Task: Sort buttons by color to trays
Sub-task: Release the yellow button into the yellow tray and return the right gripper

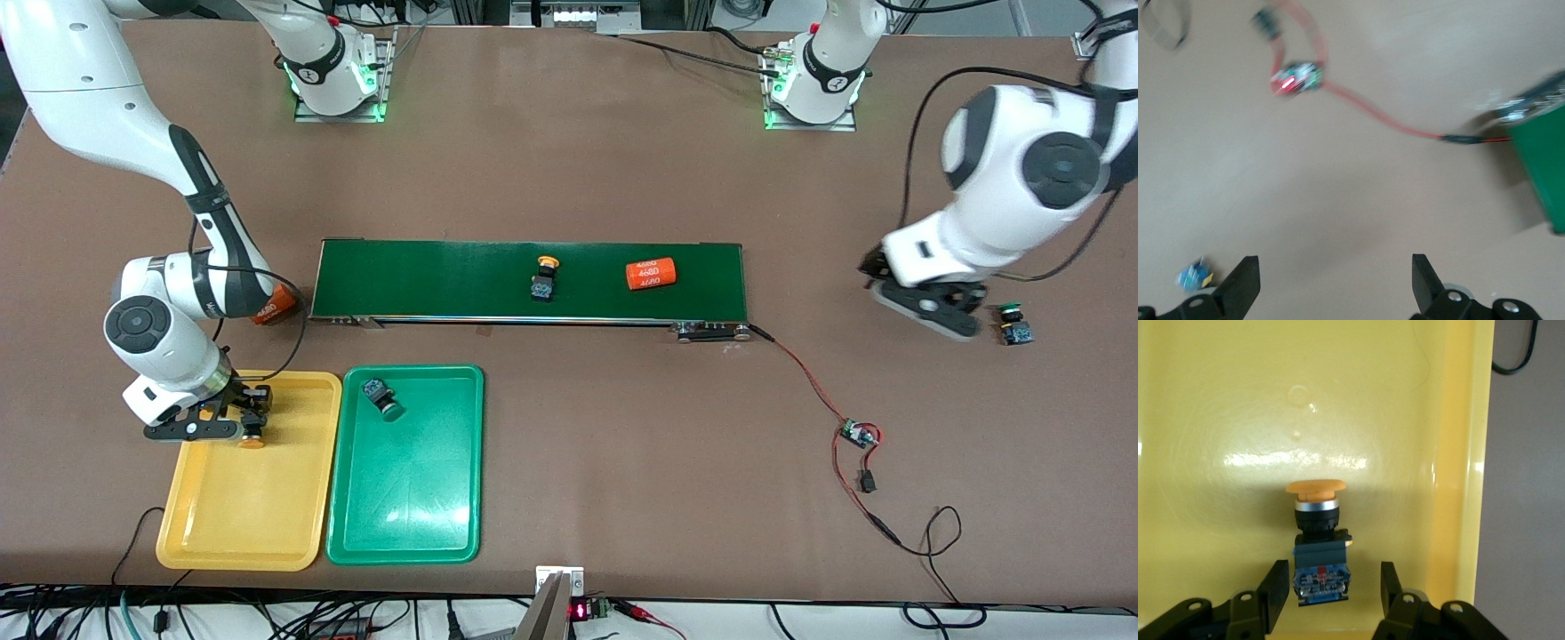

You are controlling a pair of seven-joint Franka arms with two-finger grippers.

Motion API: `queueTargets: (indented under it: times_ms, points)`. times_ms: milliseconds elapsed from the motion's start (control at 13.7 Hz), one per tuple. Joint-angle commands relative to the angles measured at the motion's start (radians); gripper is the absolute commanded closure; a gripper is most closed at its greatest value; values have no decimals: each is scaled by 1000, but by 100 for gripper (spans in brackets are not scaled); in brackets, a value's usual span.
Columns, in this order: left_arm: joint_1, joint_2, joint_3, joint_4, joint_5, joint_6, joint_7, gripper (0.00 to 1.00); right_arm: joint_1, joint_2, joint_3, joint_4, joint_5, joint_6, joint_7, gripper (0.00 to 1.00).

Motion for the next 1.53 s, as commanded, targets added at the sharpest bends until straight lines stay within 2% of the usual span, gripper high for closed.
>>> queueTargets:
  times_ms: [0, 146, 218, 291, 437, 582, 800, 873, 1019, 1237, 1455]
  points:
    - [-11, 44, 145, -15, -12, 21, -24, 0, 14, -66, 9, -39, -2, -19, -9, 15]
    - [-11, 87, 239, -15, -7, 113, -16, 0, 48, -155, 10, -132, 35, -45, 21, 14]
    - [-9, 131, 285, -13, -7, 183, -13, 0, 65, -204, 10, -184, 65, -63, 53, 4]
    - [-9, 170, 331, -13, -7, 265, -10, 0, 77, -252, 12, -238, 90, -71, 86, 0]
    - [-5, 243, 386, -10, -6, 400, -1, 0, 94, -359, 27, -335, 145, -89, 116, 0]
    - [6, 315, 417, -10, -7, 474, 47, 0, 99, -469, 82, -434, 226, -126, 158, 0]
    - [67, 408, 417, -7, -17, 546, 50, 0, 100, -583, 185, -531, 270, -161, 292, 0]
    - [74, 416, 417, -6, -20, 551, 53, 0, 100, -599, 224, -539, 279, -173, 346, 0]
    - [84, 458, 417, 26, -21, 551, 53, 0, 100, -600, 289, -539, 372, -189, 377, 0]
    - [123, 492, 417, 40, -23, 551, 50, 0, 138, -590, 314, -536, 377, -174, 365, 0]
    - [127, 500, 413, 40, -62, 551, 44, 19, 187, -550, 314, -533, 376, -137, 359, 0]
